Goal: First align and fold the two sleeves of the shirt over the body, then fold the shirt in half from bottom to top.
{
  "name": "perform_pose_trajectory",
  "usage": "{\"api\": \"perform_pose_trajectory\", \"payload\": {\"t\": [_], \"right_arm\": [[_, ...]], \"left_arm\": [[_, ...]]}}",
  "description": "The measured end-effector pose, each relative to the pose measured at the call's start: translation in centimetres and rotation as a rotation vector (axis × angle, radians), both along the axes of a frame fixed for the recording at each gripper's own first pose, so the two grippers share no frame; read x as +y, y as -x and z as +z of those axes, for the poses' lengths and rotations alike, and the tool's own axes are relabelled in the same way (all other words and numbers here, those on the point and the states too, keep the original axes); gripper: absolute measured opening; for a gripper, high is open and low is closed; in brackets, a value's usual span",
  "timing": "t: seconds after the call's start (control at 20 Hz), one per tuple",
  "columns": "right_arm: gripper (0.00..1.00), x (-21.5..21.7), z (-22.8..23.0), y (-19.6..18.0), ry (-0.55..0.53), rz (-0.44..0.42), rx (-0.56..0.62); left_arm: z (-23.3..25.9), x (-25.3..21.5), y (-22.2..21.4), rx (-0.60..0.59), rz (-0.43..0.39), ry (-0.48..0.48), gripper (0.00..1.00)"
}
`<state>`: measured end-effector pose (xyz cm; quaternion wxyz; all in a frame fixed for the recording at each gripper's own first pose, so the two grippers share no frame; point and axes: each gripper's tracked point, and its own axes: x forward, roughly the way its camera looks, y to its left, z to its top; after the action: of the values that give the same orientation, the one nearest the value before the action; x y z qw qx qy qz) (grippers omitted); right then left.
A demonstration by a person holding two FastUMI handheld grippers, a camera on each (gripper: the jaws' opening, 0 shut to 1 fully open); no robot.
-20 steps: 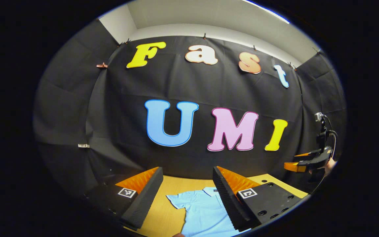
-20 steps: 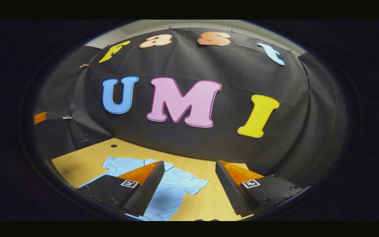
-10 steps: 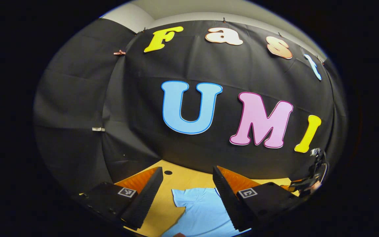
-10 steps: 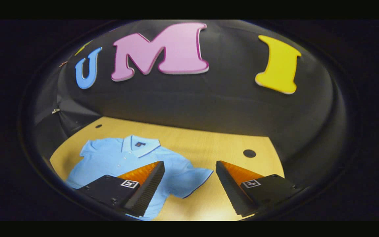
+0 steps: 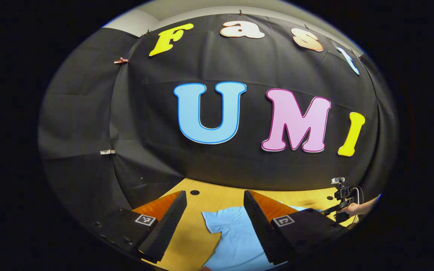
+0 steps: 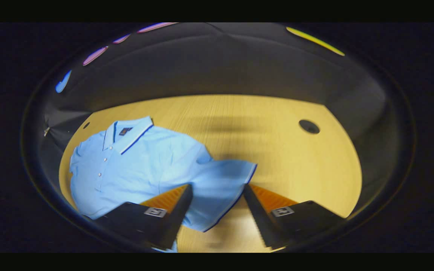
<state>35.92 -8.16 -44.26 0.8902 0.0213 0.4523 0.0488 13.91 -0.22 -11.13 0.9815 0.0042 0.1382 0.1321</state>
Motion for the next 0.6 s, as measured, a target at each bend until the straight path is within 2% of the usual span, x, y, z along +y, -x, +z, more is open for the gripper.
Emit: {"api": "perform_pose_trajectory", "payload": {"t": [0.05,0.2,0.25,0.3,0.35,0.45,0.5,0.55,0.6], "right_arm": [[0.84,0.3,-1.4,0.1,-0.003,0.011,0.030],[0.14,0.7,-0.4,0.3,-0.004,0.010,0.006],[0.03,0.8,-0.3,0.4,-0.005,0.012,0.007],[0.14,1.0,0.1,0.1,-0.014,0.012,-0.005],[0.08,1.8,1.4,-0.3,-0.045,0.015,-0.039],[0.09,4.5,4.8,-1.0,-0.134,0.039,-0.117],[0.04,5.5,6.2,-1.0,-0.171,0.057,-0.140],[0.08,6.9,7.4,-0.7,-0.209,0.075,-0.148],[0.08,8.6,8.0,-0.3,-0.245,0.092,-0.144]], "left_arm": [[-0.2,0.4,0.0,0.008,0.004,-0.004,0.97],[-0.6,1.3,0.0,0.018,0.008,0.005,0.96],[-0.5,1.6,0.0,0.020,0.010,0.007,0.96],[-0.5,1.8,-0.1,0.019,0.010,0.007,0.97],[-0.5,2.0,-0.3,0.018,0.007,0.006,0.97],[-0.5,2.3,-0.6,0.018,0.004,0.005,0.97],[-0.7,2.3,-0.7,0.019,0.002,0.010,0.96],[-0.8,2.3,-0.9,0.020,0.000,0.016,0.96],[-1.1,2.3,-1.0,0.023,-0.001,0.023,0.97]]}}
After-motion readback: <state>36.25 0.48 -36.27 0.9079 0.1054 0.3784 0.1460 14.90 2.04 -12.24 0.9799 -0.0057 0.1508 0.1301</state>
